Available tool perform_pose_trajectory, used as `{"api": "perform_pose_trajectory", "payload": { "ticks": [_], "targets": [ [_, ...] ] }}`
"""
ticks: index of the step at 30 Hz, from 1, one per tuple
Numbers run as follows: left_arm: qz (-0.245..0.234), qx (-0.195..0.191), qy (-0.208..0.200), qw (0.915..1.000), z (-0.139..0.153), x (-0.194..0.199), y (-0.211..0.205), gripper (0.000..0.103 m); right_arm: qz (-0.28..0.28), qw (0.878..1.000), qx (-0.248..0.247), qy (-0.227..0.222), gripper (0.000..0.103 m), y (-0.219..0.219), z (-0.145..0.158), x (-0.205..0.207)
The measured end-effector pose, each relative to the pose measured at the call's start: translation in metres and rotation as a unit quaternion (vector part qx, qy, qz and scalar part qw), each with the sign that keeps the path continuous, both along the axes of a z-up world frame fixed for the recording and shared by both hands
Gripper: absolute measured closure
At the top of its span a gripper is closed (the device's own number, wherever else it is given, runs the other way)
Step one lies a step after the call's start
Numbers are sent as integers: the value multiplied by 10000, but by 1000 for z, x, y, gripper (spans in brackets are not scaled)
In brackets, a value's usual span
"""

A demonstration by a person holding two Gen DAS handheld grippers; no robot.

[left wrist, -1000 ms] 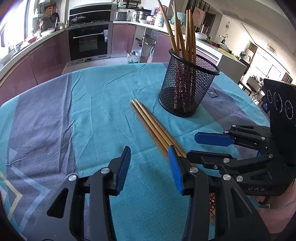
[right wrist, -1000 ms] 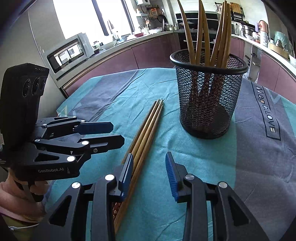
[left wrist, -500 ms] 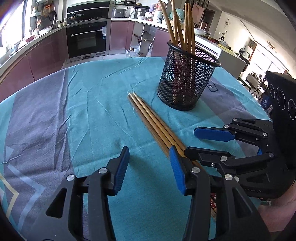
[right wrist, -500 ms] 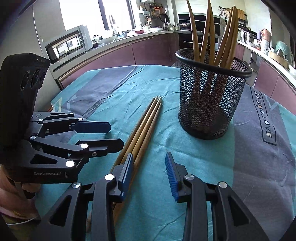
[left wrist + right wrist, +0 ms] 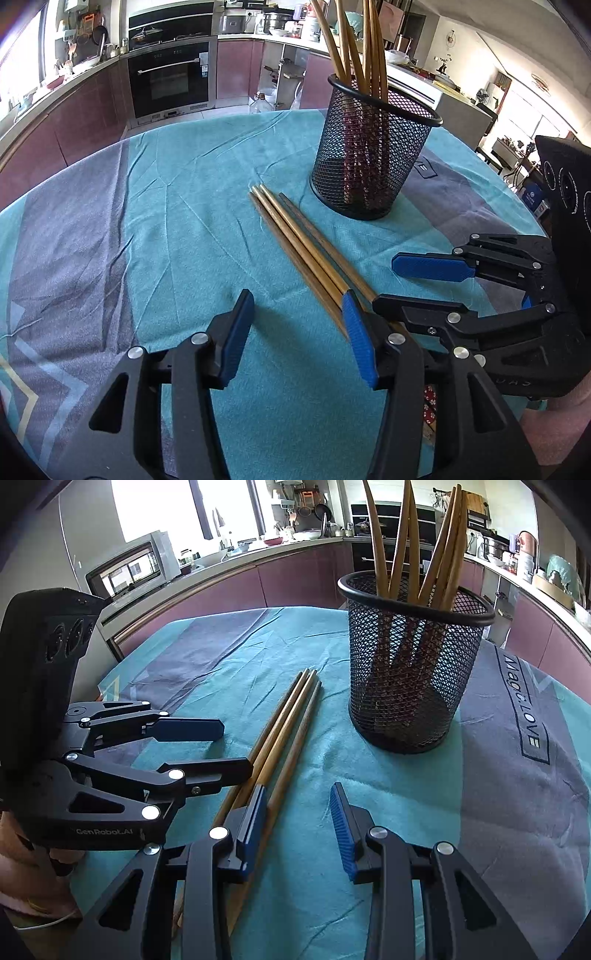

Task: Organize utensils
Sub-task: 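Close the left tool on a chopstick while the right tool grasps another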

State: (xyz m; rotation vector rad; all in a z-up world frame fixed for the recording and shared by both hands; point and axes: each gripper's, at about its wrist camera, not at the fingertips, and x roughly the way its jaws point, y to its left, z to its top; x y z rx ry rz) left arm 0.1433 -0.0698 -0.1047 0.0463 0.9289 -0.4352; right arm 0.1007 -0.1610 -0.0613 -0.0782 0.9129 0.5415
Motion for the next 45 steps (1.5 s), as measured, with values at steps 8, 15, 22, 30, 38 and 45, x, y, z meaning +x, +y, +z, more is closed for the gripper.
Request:
{"api": "perform_pose_trajectory", "payload": {
  "ticks": [8,15,22,30,38,45],
  "targets": [
    [-74,151,-27,9999,-1,0,-3,61,6,10000,13,6,69,-3,0,0],
    [-224,106,10,9997,-1,-4,-1,73,22,10000,-63,-17,69,0,0,1],
    [-132,121,-3,9998,-3,-2,-3,75,17,9997,-212,-79,74,8,0,7],
    [-58,55,51,10000,0,-5,6,77,22,9996,-262,-28,79,3,0,10],
    [52,362,-65,9993,-1,9,2,69,5,9995,-321,-70,79,11,-2,19],
    [206,383,-77,9990,-1,20,1,81,-75,9995,-292,-95,87,13,-3,31]
  ]
}}
